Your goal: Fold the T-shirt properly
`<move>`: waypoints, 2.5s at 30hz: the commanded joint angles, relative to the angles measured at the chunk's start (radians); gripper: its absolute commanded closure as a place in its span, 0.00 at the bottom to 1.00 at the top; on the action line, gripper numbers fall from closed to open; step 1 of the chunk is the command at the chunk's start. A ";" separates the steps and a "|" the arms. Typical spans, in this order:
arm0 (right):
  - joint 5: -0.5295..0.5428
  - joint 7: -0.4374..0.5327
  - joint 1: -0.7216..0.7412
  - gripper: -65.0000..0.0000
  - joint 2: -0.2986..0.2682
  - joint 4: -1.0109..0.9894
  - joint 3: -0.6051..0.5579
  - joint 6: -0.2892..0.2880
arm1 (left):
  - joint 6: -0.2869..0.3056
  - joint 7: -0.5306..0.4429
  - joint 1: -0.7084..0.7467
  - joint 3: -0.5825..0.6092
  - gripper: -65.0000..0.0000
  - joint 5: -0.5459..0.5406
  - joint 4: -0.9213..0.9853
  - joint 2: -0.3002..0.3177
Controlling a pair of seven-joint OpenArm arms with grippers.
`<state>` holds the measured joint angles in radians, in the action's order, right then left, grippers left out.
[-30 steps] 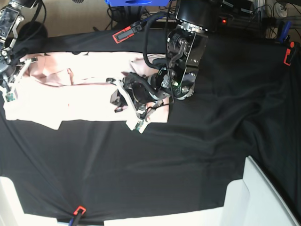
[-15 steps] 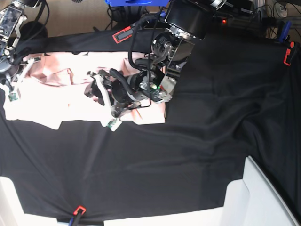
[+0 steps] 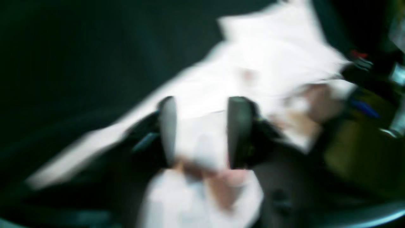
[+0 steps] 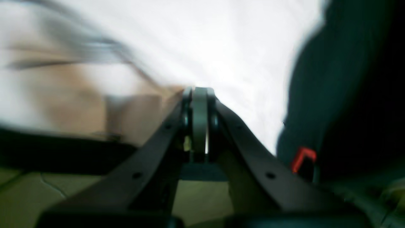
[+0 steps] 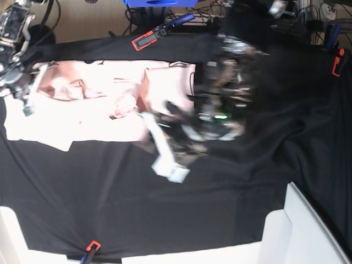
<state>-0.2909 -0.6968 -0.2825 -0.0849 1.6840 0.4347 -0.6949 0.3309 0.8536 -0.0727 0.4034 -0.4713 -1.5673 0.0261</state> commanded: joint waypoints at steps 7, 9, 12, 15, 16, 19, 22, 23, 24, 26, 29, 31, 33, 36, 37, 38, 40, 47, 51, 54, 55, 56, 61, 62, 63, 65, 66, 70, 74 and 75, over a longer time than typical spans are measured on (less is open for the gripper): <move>-0.127 0.015 -0.024 1.00 -0.022 0.113 -0.196 0.013 | -0.137 -0.013 0.118 -0.240 1.00 -0.010 -0.063 0.182; -0.261 0.019 -0.019 1.00 -0.017 0.115 -0.271 0.013 | -0.145 -0.013 0.149 -0.284 1.00 -0.010 -0.063 0.226; -0.414 0.021 -0.005 1.00 -0.011 0.118 -0.377 0.013 | -0.145 -0.013 0.192 -0.349 1.00 -0.010 -0.063 0.272; -0.540 0.019 0.018 1.00 0.037 0.118 -0.452 0.014 | -0.178 -0.013 0.235 -0.430 1.00 -0.010 -0.061 0.301; -0.578 0.019 0.024 1.00 0.050 0.118 -0.468 0.014 | -0.183 -0.013 0.245 -0.452 1.00 -0.010 -0.061 0.308; -0.689 0.021 0.045 1.00 0.073 0.121 -0.549 0.013 | -0.184 -0.010 0.264 -0.521 1.00 -0.008 -0.054 0.318; -0.739 0.015 0.039 1.00 0.090 0.187 -0.658 0.008 | -0.184 -0.010 0.282 -0.544 1.00 -0.008 -0.029 0.346; -0.741 0.013 0.035 1.00 0.103 0.224 -0.687 0.007 | -0.184 -0.010 0.284 -0.542 1.00 -0.008 -0.020 0.354; -0.743 0.006 0.024 1.00 0.116 0.250 -0.710 0.005 | -0.184 -0.010 0.287 -0.542 1.00 -0.008 -0.014 0.358; -0.743 -0.036 0.018 1.00 0.142 0.282 -0.762 -0.003 | -0.184 -0.013 0.288 -0.541 1.00 -0.008 0.008 0.360; -0.738 -0.120 0.021 0.96 0.170 0.288 -0.831 -0.003 | -0.184 -0.015 0.288 -0.545 1.00 -0.008 0.046 0.360; -0.730 -0.156 0.021 0.86 0.178 0.290 -0.876 -0.003 | -0.184 -0.017 0.287 -0.548 1.00 -0.008 0.067 0.360; -0.698 -0.177 0.019 0.74 0.178 0.296 -0.907 -0.003 | -0.184 -0.017 0.284 -0.550 1.00 -0.008 0.083 0.360; -0.626 -0.203 0.018 0.54 0.178 0.299 -0.922 -0.003 | -0.183 -0.017 0.282 -0.550 1.00 -0.008 0.087 0.369; -0.598 -0.209 0.018 0.48 0.178 0.299 -0.922 -0.003 | -0.183 -0.017 0.282 -0.550 1.00 -0.008 0.089 0.372; -0.555 -0.214 0.018 0.41 0.178 0.299 -0.922 -0.003 | -0.183 -0.017 0.282 -0.550 1.00 -0.008 0.089 0.372; -0.492 -0.212 0.018 0.31 0.178 0.299 -0.919 -0.003 | -0.183 -0.017 0.284 -0.550 1.00 -0.008 0.089 0.372; -0.334 -0.212 0.084 0.27 0.176 0.241 -0.911 -0.003 | -0.183 -0.017 0.287 -0.550 1.00 -0.008 0.087 0.367; -0.276 -0.212 0.119 0.27 0.176 0.193 -0.910 -0.003 | -0.183 -0.017 0.290 -0.550 1.00 -0.008 0.086 0.366; -0.222 -0.208 0.139 0.27 0.178 0.144 -0.851 -0.003 | -0.183 -0.017 0.290 -0.550 1.00 -0.008 0.087 0.366; -0.199 -0.206 0.148 0.27 0.178 0.123 -0.831 -0.003 | -0.183 -0.017 0.290 -0.550 1.00 -0.008 0.089 0.366; -0.181 -0.206 0.156 0.27 0.176 0.107 -0.819 -0.003 | -0.183 -0.017 0.290 -0.550 1.00 -0.008 0.089 0.366; -0.159 -0.205 0.194 0.27 0.175 0.051 -0.761 -0.003 | -0.183 -0.017 0.290 -0.548 1.00 -0.008 0.089 0.364; -0.159 -0.205 0.197 0.27 0.175 0.044 -0.753 -0.003 | -0.183 -0.017 0.290 -0.547 1.00 -0.008 0.089 0.364; -0.159 -0.203 0.200 0.27 0.175 0.041 -0.748 -0.003 | -0.183 -0.017 0.290 -0.545 1.00 -0.008 0.089 0.364; -0.159 -0.195 0.210 0.27 0.175 0.023 -0.742 -0.003 | -0.183 -0.017 0.290 -0.544 1.00 -0.008 0.089 0.364; -0.159 -0.186 0.211 0.29 0.175 0.008 -0.741 -0.003 | -0.183 -0.017 0.290 -0.542 1.00 -0.008 0.089 0.364; -0.159 -0.159 0.211 0.49 0.175 -0.063 -0.741 -0.003 | -0.183 -0.017 0.290 -0.548 1.00 -0.008 0.089 0.364; -0.159 -0.145 0.211 0.56 0.176 -0.089 -0.741 -0.003 | -0.183 -0.017 0.290 -0.548 1.00 -0.008 0.089 0.364; -0.159 -0.139 0.211 0.56 0.176 -0.089 -0.739 -0.003 | -0.183 -0.017 0.290 -0.548 1.00 -0.008 0.089 0.364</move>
<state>-0.4511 -0.8532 -0.0860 0.0834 1.5795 -0.3050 -0.7029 0.1497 0.8486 0.2222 -0.1368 -0.4759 -1.4647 0.3737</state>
